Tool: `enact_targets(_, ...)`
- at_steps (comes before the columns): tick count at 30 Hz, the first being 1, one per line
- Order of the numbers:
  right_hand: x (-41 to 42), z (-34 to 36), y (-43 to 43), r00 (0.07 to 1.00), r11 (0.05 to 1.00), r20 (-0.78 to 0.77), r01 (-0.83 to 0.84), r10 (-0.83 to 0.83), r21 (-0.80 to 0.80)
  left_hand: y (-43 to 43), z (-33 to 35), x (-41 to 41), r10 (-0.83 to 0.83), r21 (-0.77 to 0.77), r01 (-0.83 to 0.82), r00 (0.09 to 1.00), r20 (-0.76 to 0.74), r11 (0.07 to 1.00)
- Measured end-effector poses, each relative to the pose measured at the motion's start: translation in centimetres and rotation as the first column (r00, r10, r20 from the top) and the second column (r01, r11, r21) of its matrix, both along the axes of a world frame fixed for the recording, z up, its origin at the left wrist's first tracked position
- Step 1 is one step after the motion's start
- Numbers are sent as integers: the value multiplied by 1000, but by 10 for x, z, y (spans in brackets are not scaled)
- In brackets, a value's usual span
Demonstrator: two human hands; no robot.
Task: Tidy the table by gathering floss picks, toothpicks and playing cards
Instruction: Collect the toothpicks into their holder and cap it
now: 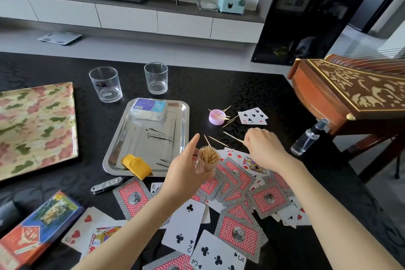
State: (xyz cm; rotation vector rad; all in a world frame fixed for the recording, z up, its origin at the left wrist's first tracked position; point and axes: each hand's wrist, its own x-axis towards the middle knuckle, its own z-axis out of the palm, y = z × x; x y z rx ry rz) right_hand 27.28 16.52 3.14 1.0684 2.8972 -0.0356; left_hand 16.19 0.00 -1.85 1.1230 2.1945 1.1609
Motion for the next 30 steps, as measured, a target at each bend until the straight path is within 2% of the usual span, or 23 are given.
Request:
enact_targets(2,6,23,-22,990,991,50,-133,134,-10,1,1,0,22,-3,-22,999,-40,1000)
enact_targets(6,9,41,-52,933,923,179,-343,313,173,4,7,2,65,-13,-67,990,-123,998)
enact_targets(8,1,33,-58,916,873,153,-401,372,279,5,10,4,62,-11,-64,987,-152,998)
enact_targets(10,-8,30,-65,899,845,143,-437,413,307,6,12,8,48,15,-46,983,-179,999)
enact_targets(12,-18,29,-74,873,834,176,-487,455,258,8,11,10,29,36,-22,982,-189,999)
enact_targets(13,-20,28,-74,878,861,131,-477,460,177,8,11,11,21,37,-15,984,-179,999)
enact_targets(14,-19,29,-73,902,902,53,-431,428,43,8,11,11,23,40,-17,988,-154,999)
enact_targets(15,-19,33,-69,934,924,-89,-355,345,-142,6,11,9,29,44,-24,993,-118,999)
enact_targets(16,-18,35,-65,938,903,-259,-304,229,-302,5,11,9,36,44,-33,996,-80,999)
enact_targets(18,-18,31,-51,842,852,-539,-267,-20,-450,0,12,4,67,49,-66,997,-24,997)
enact_targets(19,-19,25,-44,784,848,-607,-229,-131,-478,-2,13,0,89,57,-89,996,8,994)
enact_targets(20,-23,17,-36,764,861,-611,-155,-207,-485,-4,14,-3,115,69,-117,992,44,991)
enact_targets(22,-37,-5,-22,838,902,-493,-3,-233,-432,-7,18,-12,165,91,-176,980,108,980)
enact_targets(24,-54,-29,-16,946,929,-263,86,-190,-360,-9,21,-22,208,112,-221,971,122,969)
enact_targets(25,-61,-41,-14,971,943,-176,103,-165,-317,-10,22,-26,223,123,-237,968,116,964)
enact_targets(27,-74,-52,-10,976,960,-152,112,-155,-258,-10,24,-34,248,135,-260,964,96,956)
enact_targets(30,-88,-54,-4,990,959,-86,83,-110,-271,-10,27,-42,270,149,-280,959,82,948)
